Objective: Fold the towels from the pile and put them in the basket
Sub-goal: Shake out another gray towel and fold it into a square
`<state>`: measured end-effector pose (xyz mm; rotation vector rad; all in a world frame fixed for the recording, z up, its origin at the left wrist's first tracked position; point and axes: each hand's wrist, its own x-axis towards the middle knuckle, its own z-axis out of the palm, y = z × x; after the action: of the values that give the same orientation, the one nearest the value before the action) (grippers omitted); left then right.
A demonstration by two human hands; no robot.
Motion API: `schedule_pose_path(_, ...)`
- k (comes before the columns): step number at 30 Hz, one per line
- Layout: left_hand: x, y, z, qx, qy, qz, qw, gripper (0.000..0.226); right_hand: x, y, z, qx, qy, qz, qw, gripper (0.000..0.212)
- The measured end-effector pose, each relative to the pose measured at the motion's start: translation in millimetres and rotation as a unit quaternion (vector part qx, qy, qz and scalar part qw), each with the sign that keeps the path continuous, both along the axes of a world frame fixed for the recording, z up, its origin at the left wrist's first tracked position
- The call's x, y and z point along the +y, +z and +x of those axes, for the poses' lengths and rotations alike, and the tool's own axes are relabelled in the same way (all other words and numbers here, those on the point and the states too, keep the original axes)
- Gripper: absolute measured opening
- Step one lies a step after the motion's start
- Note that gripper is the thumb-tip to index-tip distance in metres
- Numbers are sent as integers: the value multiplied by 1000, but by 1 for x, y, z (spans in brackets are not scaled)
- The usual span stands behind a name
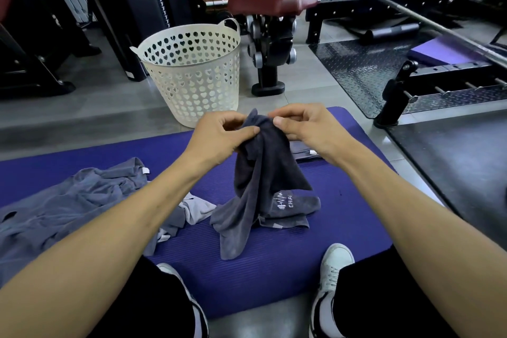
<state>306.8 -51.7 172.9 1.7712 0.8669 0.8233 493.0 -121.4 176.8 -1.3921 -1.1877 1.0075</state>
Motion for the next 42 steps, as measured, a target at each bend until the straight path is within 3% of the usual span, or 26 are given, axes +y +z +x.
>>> schedule_pose_path(6,24,6,-21,-80,89,-72,990,10,1,-25,18,-78,-10,-115,990,31)
schedule_pose_path(10,35,5,-39,-101,117,-107,982,7,0,-44,15,-131,14,-168,977,29)
schedule_pose_path(15,36,4,-43,-122,139,-133,974,8,6,-60,3,-185,75,-203,959,47)
schedule_pose_path(20,36,5,-47,-143,138,-153,968,8,14,-72,2,-257,65,-213,940,60)
schedule_pose_path(28,37,4,-50,-160,145,-175,960,10,17,-78,2,-203,20,-166,965,9)
schedule_pose_path(31,36,4,-49,-160,136,-175,962,12,17,-79,1,-226,21,-157,961,14)
schedule_pose_path(33,36,5,-47,-159,132,-176,962,11,15,-79,2,-219,27,-161,962,3)
schedule_pose_path(36,35,6,-45,-163,123,-178,963,10,13,-79,1,-198,49,-164,965,22)
schedule_pose_path(40,34,7,-45,-172,128,-178,960,12,12,-74,-4,-162,46,-176,970,17)
schedule_pose_path(42,35,7,-46,-177,138,-181,958,11,13,-72,-7,-122,41,-183,975,26)
